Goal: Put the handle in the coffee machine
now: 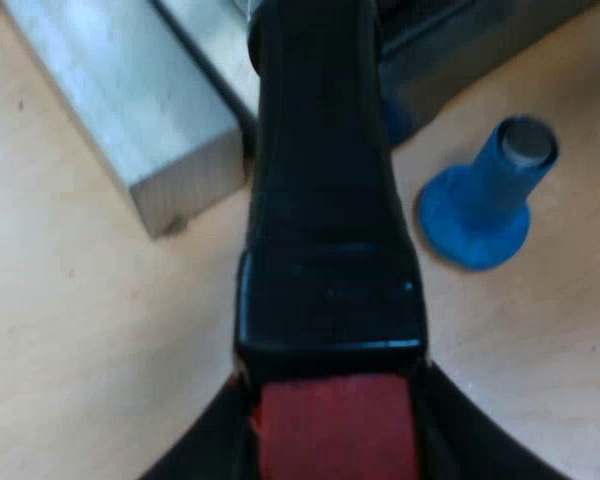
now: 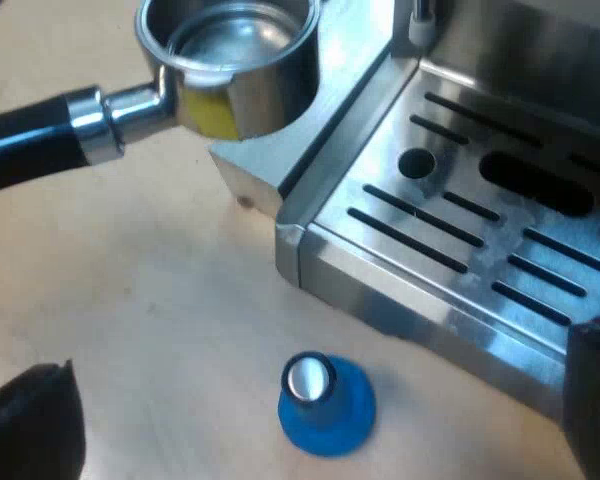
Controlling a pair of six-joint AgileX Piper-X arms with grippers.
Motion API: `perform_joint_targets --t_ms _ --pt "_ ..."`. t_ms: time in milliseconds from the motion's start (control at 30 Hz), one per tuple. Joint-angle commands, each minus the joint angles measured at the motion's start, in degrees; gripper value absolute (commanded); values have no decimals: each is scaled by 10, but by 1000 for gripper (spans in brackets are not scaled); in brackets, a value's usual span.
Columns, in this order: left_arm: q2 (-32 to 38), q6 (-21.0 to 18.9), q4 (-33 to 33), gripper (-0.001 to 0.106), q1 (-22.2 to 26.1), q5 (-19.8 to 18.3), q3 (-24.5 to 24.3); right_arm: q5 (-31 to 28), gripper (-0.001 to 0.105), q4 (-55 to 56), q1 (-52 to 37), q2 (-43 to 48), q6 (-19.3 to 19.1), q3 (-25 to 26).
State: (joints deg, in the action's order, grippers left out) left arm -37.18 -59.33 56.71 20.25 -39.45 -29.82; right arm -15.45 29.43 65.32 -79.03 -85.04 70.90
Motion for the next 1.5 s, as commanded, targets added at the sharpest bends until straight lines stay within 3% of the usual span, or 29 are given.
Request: perform_joint_targets --t_ms 33,167,400,433,600,767,967,1267,1500 --pt "-6 10 -16 0 0 -33 -12 -74 98 -46 31 7 5 -17" --pt "-44 25 -17 0 0 -33 -20 -209 98 -97 73 7 31 -44" --pt "-118 55 -16 0 0 -33 -54 -313 98 -181 121 5 47 -81" --pt "-127 59 -16 0 0 -33 -61 -335 98 -223 130 5 47 -105" --pt "-158 99 -12 0 0 -34 -76 -356 98 -316 128 5 46 -156" --pt "-185 128 -12 0 -3 -27 -88 -374 98 -397 129 -4 11 -201" --pt "-223 149 3 0 -37 -12 -102 -413 98 -494 129 -65 -50 -203" --pt "-266 150 1 0 -82 -12 -129 -409 98 -617 117 -130 -52 -203" --pt "-292 171 -1 0 -85 -12 -153 -410 98 -643 88 -159 -52 -203"
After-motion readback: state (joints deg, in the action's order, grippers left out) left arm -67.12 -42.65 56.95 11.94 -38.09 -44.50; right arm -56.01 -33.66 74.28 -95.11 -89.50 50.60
